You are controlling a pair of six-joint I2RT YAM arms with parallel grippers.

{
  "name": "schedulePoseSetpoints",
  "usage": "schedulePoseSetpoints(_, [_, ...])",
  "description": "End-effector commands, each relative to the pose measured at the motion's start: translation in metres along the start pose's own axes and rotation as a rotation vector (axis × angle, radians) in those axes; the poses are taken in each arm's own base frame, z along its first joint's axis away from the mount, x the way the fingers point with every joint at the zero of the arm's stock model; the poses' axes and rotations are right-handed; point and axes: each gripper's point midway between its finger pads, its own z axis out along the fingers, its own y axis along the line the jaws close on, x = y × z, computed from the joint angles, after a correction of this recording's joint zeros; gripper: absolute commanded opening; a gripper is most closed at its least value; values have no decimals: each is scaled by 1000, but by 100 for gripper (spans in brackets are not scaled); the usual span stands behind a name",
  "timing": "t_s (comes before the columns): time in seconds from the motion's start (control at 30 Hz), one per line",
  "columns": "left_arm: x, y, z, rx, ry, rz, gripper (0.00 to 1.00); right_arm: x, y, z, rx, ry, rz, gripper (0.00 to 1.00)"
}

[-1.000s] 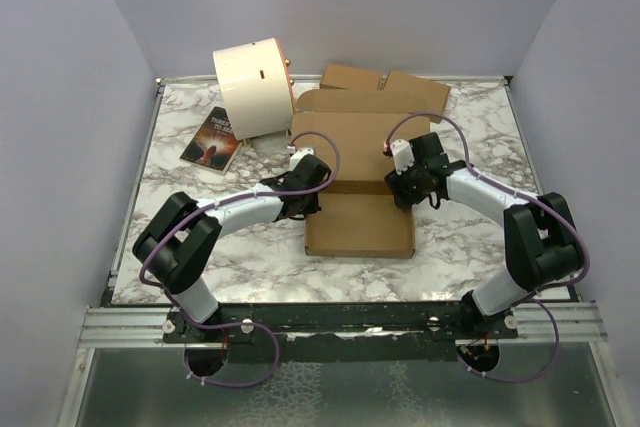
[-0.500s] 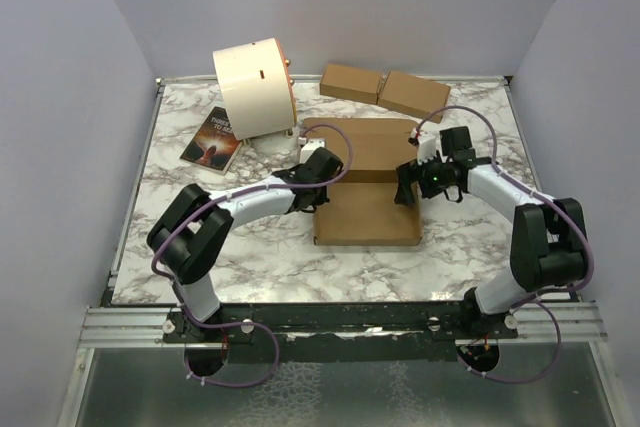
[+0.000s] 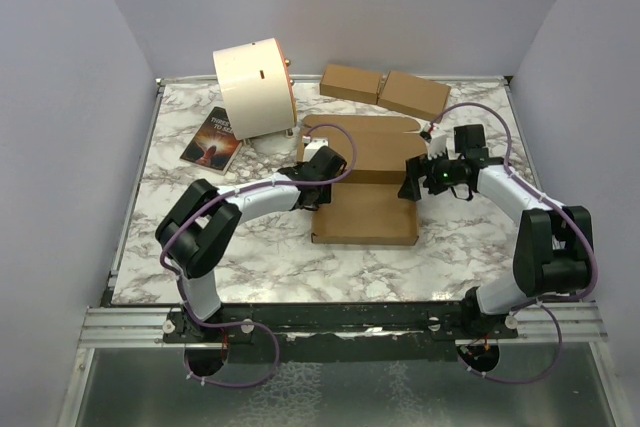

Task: Fold the paper box

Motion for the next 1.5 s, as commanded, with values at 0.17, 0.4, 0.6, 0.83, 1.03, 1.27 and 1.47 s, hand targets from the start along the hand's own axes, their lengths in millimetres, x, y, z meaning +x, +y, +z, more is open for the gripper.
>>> schedulePoseSetpoints(0.17, [0, -4, -23, 55, 29, 10, 45, -6, 8, -2, -53, -22, -17, 100])
schedulePoseSetpoints(0.4, [29, 4, -27, 56, 126, 38, 45, -6, 9, -1, -59, -22, -16, 100])
schedulePoseSetpoints(0.6, [47, 14, -22, 27, 173, 53, 26, -7, 10, -2, -59, -26, -18, 100])
schedulePoseSetpoints(0.83, [65, 30, -11, -71, 239, 137, 0, -8, 10, -2, -63, -28, -17, 100])
schedulePoseSetpoints(1.03, [74, 46, -10, -183, 279, 225, 1, -7, 11, -2, -69, -28, -18, 100])
schedulePoseSetpoints(1.27, [36, 21, -25, -92, 170, 166, 38, -7, 13, -2, -77, -28, -18, 100])
schedulePoseSetpoints(1.47, [18, 10, -32, -59, 133, 155, 40, -8, 14, -3, -80, -30, -20, 100])
